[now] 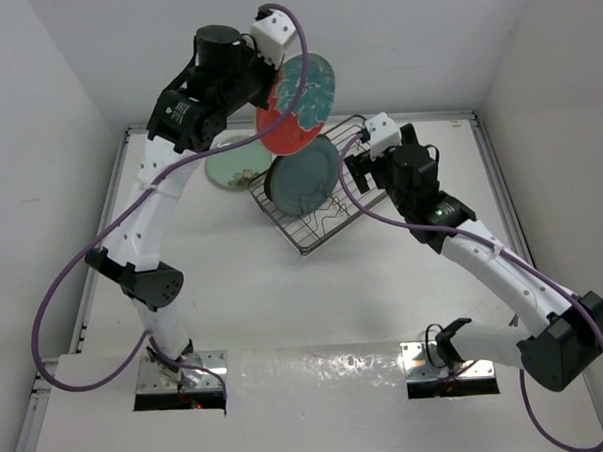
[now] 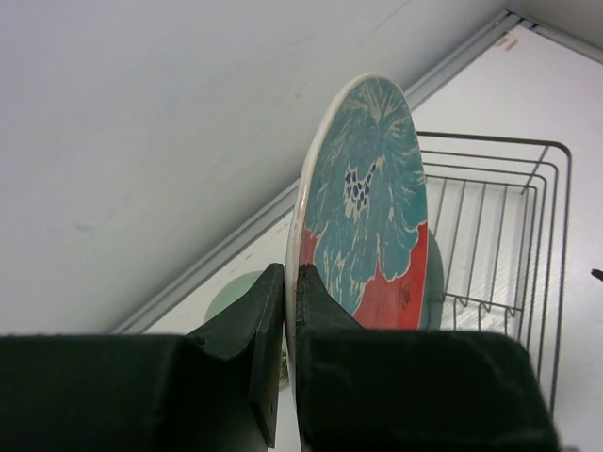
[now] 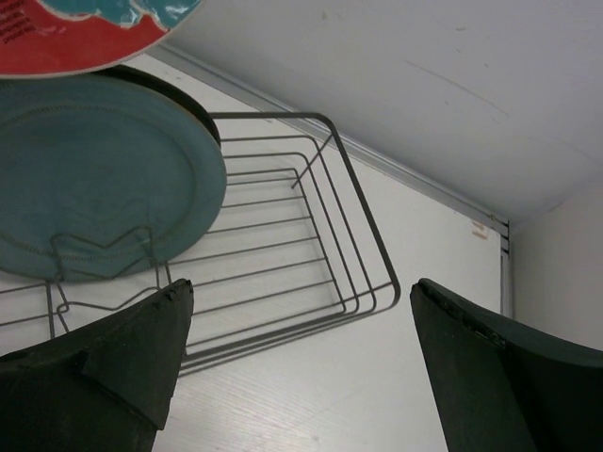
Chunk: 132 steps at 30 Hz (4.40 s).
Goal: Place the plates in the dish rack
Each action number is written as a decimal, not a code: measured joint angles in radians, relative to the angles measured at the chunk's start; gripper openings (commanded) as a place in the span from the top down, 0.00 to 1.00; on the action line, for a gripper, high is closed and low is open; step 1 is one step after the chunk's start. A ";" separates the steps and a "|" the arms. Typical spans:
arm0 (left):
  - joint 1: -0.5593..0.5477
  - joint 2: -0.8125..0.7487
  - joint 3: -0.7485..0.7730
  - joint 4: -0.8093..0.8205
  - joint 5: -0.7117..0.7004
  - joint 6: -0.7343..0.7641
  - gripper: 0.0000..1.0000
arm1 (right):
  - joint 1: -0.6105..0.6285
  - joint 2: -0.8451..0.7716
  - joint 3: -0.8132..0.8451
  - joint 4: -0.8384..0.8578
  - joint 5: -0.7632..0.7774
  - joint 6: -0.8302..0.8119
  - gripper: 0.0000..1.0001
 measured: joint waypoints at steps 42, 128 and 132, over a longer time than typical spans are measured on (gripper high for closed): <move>-0.164 0.101 -0.468 0.204 -0.072 0.229 1.00 | 0.000 -0.187 -0.162 0.054 0.220 -0.029 0.03; 0.715 0.710 -0.323 0.263 0.725 -0.590 0.58 | 0.068 0.174 0.208 -0.089 -0.017 0.083 0.06; 0.714 0.729 -0.315 0.300 0.743 -0.612 0.77 | 0.074 0.183 0.224 -0.095 -0.009 0.075 0.06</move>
